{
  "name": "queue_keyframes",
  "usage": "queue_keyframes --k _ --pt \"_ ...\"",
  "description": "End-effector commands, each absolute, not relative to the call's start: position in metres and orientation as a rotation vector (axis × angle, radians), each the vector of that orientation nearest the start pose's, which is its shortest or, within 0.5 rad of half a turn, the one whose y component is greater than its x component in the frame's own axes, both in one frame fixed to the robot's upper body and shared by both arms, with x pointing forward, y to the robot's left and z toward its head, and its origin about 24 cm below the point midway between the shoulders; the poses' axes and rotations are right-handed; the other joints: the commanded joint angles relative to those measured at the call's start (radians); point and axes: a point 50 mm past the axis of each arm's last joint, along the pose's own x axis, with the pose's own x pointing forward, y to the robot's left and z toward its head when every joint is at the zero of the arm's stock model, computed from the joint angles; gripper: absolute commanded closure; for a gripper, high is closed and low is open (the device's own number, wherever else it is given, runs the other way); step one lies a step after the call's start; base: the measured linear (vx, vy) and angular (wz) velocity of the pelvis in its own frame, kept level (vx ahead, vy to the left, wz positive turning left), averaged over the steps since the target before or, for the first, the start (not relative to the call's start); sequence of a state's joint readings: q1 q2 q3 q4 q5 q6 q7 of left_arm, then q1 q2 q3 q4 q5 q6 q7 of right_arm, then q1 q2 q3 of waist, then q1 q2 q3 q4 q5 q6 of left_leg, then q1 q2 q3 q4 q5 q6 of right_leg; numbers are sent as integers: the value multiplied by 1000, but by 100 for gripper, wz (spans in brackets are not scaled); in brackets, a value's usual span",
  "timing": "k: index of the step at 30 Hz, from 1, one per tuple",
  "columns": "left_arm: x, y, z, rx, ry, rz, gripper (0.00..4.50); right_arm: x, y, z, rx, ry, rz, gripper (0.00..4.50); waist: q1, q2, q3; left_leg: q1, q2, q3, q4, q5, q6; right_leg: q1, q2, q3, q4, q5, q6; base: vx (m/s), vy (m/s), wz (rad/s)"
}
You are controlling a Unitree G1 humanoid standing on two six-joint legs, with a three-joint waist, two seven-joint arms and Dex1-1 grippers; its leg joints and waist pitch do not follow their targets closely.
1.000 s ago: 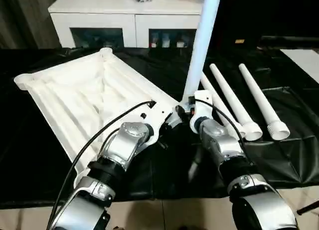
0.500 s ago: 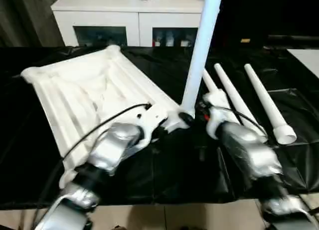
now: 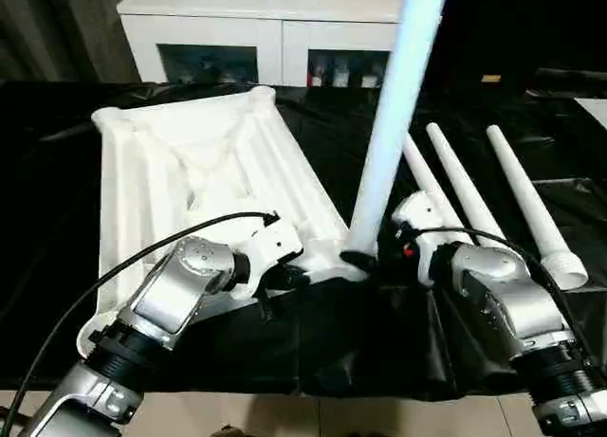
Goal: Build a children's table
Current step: Rotate leg to tighten
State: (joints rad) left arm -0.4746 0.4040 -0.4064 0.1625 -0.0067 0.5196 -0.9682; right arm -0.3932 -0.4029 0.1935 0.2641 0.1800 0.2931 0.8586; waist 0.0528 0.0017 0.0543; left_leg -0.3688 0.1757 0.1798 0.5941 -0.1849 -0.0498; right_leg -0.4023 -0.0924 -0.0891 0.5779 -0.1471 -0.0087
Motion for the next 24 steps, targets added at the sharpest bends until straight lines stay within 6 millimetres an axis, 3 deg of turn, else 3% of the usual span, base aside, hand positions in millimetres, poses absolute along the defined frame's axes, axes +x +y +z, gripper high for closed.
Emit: queue_keyframes --k 1,8,10,18,24 --pt "285 103 52 416 574 -1232 450 303 -151 59 -229 334 984 77 -4 -6 -63 16 55 -16 -78 -283 22 44 -59 53 -64 -316 -211 0 0 0" --pt "284 106 54 416 575 -1223 450 304 -155 57 -227 351 988 77 -3 -9 -66 11 54 -17 -76 -245 31 47 -60 53 -61 -308 -200 0 0 0" --pt "284 107 54 416 577 -1220 450 304 -155 57 -214 353 989 112 -3 -8 -66 11 54 -16 -75 -232 37 47 -59 53 -59 -291 -207 0 0 0" --pt "285 108 53 415 587 -1215 450 304 -157 54 -204 370 996 161 -2 -3 -67 11 53 -16 -73 -227 40 49 -58 51 -57 -278 -216 0 0 0" --pt "288 108 52 405 591 -1184 450 314 -160 48 -162 359 823 177 -10 -1 -64 11 51 -16 -75 -257 26 45 -57 50 -64 -318 -209 0 0 0"
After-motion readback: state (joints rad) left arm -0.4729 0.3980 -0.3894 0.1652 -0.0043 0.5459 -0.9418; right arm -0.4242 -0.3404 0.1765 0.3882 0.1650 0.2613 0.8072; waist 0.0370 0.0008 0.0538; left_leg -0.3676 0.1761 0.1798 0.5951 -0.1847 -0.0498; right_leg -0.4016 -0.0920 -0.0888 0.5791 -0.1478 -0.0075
